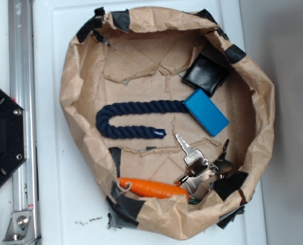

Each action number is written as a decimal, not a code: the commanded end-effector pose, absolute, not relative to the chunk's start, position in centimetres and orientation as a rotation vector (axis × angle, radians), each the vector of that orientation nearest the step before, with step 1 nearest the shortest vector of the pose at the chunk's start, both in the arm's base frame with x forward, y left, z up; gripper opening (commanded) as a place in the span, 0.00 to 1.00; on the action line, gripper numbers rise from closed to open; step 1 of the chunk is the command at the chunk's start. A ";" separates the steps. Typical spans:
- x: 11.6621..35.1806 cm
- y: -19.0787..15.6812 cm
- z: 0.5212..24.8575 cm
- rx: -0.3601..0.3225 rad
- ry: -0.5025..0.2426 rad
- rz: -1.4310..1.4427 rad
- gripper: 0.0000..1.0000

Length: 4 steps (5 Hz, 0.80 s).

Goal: Grab the blue block.

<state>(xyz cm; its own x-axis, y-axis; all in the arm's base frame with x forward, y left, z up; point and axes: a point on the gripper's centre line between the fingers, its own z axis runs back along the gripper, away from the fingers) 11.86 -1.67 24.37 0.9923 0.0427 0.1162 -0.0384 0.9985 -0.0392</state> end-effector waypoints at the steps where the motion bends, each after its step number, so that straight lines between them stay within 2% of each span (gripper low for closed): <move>1: 11.9 -1.7 24.4 -0.037 -0.117 0.041 1.00; 2: 16.9 -1.7 21.6 0.010 -0.168 -0.111 1.00; 3: 21.9 -2.2 19.0 0.061 -0.182 -0.230 1.00; 4: 26.7 -2.6 14.8 0.065 -0.154 -0.382 1.00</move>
<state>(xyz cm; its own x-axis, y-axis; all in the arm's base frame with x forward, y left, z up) 26.04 -2.11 13.12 0.9217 -0.3805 0.0758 0.3751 0.9238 0.0770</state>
